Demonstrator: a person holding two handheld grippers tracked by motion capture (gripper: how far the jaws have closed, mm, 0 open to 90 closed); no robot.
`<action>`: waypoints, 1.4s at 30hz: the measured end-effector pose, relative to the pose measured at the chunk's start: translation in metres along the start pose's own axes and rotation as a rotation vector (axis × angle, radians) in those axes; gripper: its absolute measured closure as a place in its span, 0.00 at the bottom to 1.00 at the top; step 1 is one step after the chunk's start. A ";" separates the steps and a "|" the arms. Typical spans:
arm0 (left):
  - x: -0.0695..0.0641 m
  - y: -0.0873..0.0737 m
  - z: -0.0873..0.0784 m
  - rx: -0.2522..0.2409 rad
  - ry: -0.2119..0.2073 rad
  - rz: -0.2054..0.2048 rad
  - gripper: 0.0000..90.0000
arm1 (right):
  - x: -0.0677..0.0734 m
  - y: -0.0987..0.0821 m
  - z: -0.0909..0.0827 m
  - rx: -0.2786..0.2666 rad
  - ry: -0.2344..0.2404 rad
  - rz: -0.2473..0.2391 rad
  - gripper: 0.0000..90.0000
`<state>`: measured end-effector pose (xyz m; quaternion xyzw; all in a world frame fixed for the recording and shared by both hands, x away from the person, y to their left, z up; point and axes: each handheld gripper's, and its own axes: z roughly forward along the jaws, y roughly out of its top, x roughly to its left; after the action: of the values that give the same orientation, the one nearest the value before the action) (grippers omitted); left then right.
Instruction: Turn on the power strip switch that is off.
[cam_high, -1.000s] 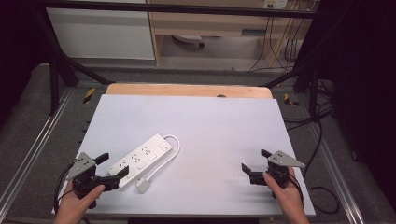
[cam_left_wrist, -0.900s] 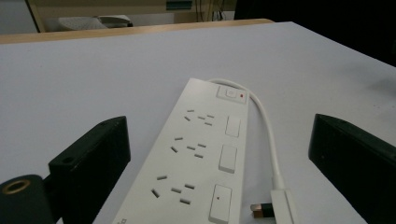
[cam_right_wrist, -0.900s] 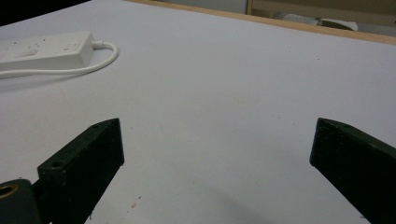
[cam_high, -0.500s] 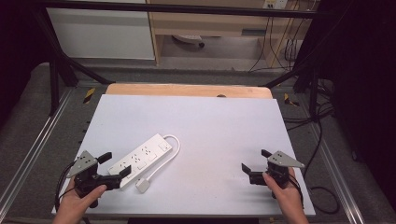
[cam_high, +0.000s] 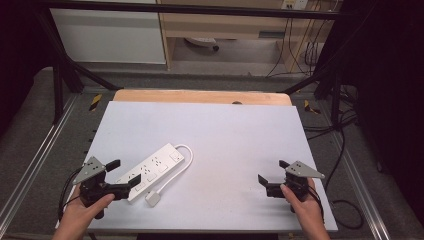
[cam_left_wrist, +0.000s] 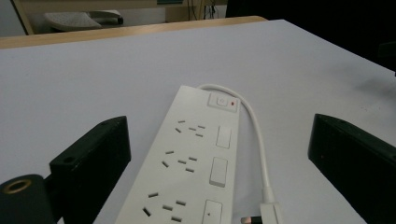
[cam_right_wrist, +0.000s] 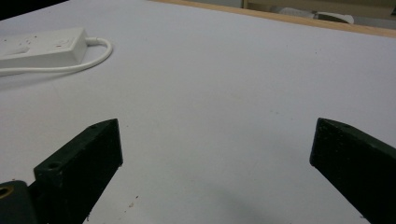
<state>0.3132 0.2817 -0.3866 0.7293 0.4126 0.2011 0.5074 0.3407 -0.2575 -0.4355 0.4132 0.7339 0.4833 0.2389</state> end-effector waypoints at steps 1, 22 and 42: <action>0.000 0.001 0.000 0.000 0.007 0.007 0.07 | 0.001 0.001 -0.001 -0.005 0.005 0.001 0.03; -0.009 0.019 0.003 -0.026 0.011 0.023 0.07 | 0.002 0.001 -0.001 0.000 0.007 -0.011 0.03; -0.022 0.045 0.033 -0.016 -0.029 0.067 0.07 | 0.001 0.001 -0.002 -0.004 0.007 0.002 0.03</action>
<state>0.3419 0.2380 -0.3561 0.7413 0.3790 0.2108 0.5122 0.3394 -0.2578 -0.4341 0.4118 0.7334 0.4865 0.2364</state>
